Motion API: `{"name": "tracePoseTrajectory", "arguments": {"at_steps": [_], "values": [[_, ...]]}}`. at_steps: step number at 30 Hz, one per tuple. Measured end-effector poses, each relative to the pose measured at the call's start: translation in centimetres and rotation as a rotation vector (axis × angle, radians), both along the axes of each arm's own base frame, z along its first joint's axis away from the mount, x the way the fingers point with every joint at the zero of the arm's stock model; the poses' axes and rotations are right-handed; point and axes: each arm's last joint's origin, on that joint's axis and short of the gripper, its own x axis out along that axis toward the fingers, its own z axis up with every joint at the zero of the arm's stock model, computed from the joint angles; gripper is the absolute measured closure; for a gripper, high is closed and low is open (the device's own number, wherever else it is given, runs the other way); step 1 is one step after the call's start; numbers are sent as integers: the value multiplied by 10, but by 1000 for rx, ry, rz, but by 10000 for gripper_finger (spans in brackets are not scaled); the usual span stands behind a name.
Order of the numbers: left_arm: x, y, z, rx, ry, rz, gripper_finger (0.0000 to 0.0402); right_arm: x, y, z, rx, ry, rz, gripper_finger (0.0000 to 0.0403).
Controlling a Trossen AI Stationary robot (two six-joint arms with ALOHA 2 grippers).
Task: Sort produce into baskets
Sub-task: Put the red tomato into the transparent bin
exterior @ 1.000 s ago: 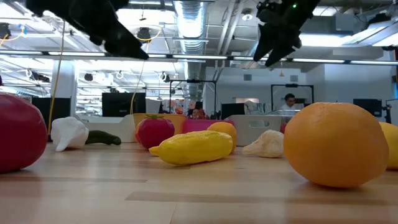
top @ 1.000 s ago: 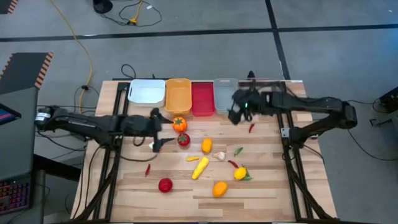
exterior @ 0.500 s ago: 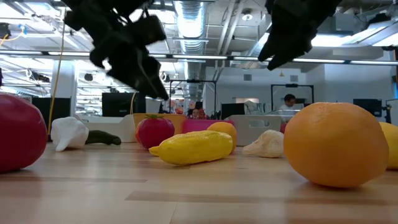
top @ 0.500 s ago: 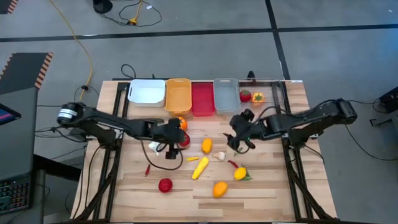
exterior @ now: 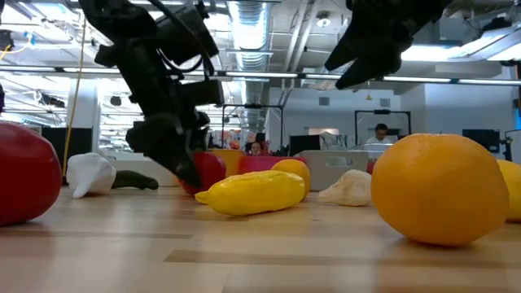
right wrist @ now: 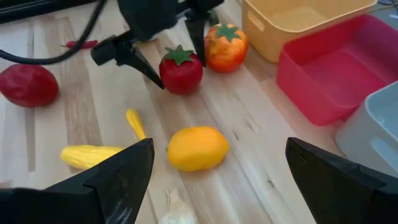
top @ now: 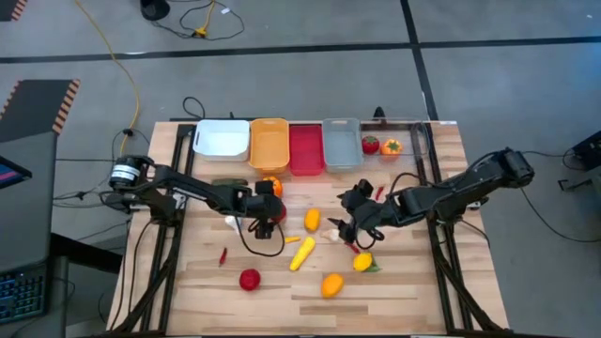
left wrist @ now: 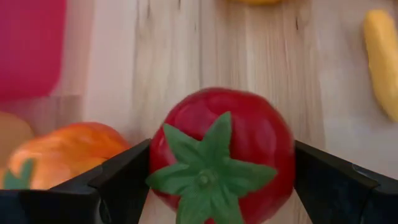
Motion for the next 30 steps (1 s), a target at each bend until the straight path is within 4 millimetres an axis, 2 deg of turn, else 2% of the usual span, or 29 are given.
{"name": "tracePoseTrajectory", "arguments": {"at_steps": [10,14,19,25,30], "values": [[1,0,1,-7,-17,5,69,19,5,-31,-21,81,1,14],[2,-1,1,-25,-26,-7,90,27,8,-40,-22,75,6,14],[2,-1,1,-37,-28,-12,120,36,11,-46,-58,54,50,14],[6,-2,4,-49,-76,-18,118,45,12,-51,-57,12,54,14],[20,-4,23,-96,-142,-33,117,47,10,-52,-63,9,52,14]]}}
